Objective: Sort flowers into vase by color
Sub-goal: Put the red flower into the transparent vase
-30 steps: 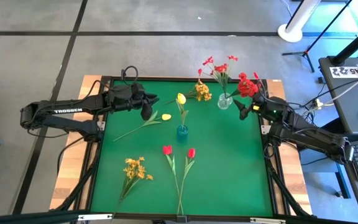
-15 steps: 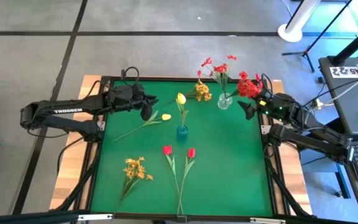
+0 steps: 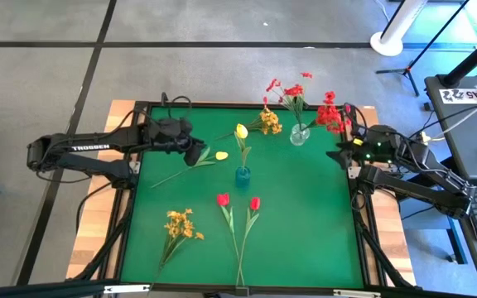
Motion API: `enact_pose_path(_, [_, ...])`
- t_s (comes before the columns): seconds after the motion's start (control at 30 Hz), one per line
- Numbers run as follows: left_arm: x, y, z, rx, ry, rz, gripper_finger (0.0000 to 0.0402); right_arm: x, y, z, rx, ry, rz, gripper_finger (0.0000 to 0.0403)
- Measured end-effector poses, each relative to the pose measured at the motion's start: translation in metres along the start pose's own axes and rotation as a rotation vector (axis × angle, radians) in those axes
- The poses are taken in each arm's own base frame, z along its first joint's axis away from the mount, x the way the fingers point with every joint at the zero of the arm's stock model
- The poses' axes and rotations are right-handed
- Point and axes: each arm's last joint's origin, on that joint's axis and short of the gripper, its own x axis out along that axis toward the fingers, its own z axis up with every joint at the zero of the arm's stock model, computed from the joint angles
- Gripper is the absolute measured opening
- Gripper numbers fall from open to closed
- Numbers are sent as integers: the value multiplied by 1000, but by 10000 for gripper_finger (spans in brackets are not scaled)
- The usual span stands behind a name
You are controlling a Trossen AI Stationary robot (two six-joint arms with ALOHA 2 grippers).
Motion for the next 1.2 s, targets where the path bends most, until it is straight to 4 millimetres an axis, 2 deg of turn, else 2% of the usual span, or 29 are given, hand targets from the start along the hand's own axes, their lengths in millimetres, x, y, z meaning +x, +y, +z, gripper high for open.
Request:
enact_pose_path(0.3, [-4,-21,-18,-29,90,-70,96,-1,6,-4,9,128,204,360])
enact_pose_path(0.47, [-8,-38,-30,-52,127,-126,96,-2,3,-12,34,223,205,360])
enact_pose_path(0.6, [-14,-55,-40,-80,109,-170,96,-2,1,-16,45,273,187,360])
enact_pose_path(0.77, [-14,-85,-55,-73,71,-274,96,1,3,-12,18,224,228,360])
enact_pose_path(0.97, [4,-123,-84,-47,67,-385,96,1,11,2,-46,79,315,360])
enact_pose_path(1.2, [42,-159,-129,-38,134,-423,96,0,16,10,-92,-22,356,360])
